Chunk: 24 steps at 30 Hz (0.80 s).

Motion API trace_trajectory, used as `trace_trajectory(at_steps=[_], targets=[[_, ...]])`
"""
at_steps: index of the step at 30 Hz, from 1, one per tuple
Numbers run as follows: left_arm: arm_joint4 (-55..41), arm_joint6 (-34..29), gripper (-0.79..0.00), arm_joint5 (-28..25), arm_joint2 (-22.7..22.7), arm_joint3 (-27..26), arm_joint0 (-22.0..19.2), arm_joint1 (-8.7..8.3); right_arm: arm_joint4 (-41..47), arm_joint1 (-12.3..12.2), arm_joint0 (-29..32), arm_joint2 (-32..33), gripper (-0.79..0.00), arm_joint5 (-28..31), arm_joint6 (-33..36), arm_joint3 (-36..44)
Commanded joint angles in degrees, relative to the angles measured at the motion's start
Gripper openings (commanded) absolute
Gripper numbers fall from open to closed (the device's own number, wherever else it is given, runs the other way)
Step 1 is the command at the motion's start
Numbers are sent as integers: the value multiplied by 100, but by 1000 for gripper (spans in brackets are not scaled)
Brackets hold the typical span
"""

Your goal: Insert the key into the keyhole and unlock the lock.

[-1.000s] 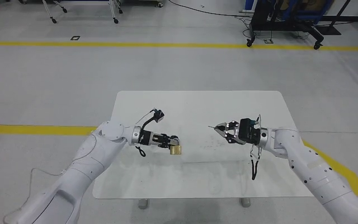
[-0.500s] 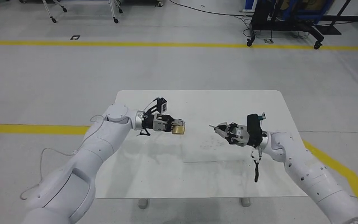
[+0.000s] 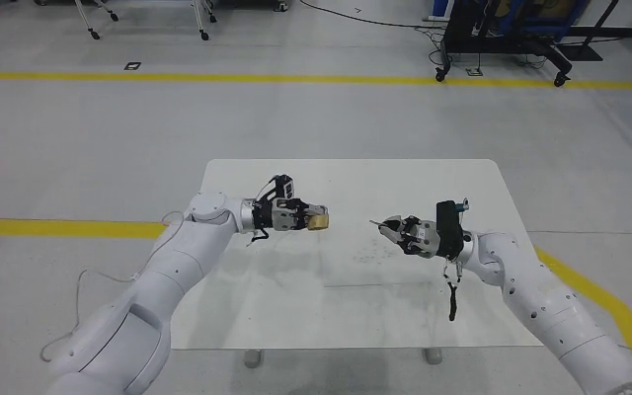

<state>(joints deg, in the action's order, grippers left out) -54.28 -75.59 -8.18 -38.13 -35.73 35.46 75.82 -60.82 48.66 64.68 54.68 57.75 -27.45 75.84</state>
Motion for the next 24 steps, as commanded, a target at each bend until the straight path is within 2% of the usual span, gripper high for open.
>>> trace_trajectory(at_steps=[1,5,10,12,15,16,24], targets=[[-223,372,-785,-163,-120,-43,125,31,367,33,92,-142,-785,25,156,109],[16,900,-785,-273,-48,-209,207,124,2022,-16,94,-794,-785,25,644,335],[243,1449,-785,-354,63,-282,260,276,4576,-303,10,-1377,-785,25,2033,604],[268,1466,-785,-342,116,-353,283,346,5588,-427,20,-1433,-785,25,2666,747],[59,1152,-785,-182,148,-451,342,448,6778,-561,89,-1409,-785,25,3507,1037],[39,995,-785,-207,148,-450,354,466,6778,-561,89,-1409,-785,25,3507,1037],[39,995,-785,-207,148,-450,354,466,6778,-561,89,-1409,-785,25,3507,1037]])
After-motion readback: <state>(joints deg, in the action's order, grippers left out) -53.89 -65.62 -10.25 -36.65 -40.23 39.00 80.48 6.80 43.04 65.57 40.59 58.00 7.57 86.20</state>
